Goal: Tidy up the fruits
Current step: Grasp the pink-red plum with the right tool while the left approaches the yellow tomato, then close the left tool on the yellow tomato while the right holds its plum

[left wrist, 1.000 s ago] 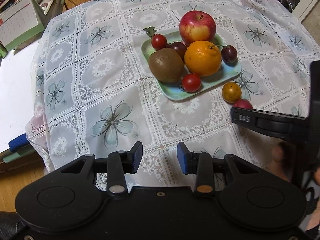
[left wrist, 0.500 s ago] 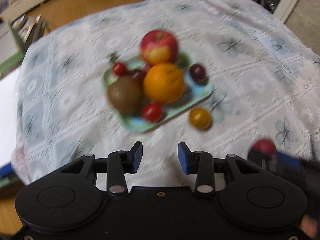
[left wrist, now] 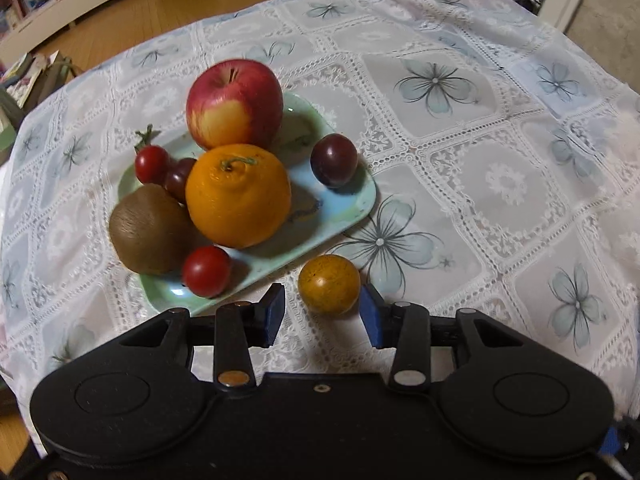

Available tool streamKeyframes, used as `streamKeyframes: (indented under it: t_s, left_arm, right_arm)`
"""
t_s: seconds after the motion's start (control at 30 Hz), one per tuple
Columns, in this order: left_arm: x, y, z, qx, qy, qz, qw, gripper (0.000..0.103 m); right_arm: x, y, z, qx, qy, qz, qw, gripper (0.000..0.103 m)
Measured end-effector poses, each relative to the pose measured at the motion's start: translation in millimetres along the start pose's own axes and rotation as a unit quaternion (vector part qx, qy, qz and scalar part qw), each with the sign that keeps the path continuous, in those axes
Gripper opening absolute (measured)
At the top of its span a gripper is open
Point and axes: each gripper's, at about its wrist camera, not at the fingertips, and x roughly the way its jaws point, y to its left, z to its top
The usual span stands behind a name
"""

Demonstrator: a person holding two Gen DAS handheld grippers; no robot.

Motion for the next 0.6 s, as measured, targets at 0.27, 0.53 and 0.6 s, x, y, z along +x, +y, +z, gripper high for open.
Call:
streamKeyframes:
  t_s: [0.27,0.53,0.6]
  left_arm:
    - [19,1,10,-0.032,0.005,0.006,0.9994,0.051]
    - [26,4,11,-0.056,0.021,0.006,0.9982,0.046]
    - [17,6,9,-0.066,0.03,0.008,0.9973,0.046]
  right_arm:
    - [11,-2,-1,-0.002,0.014,0.014,1.0,0.04]
    - [14,-7,0,0.0,0.012,0.019,1.0,0.041]
    - [13,-7,0,0.0,0.011,0.015,1.0,0.041]
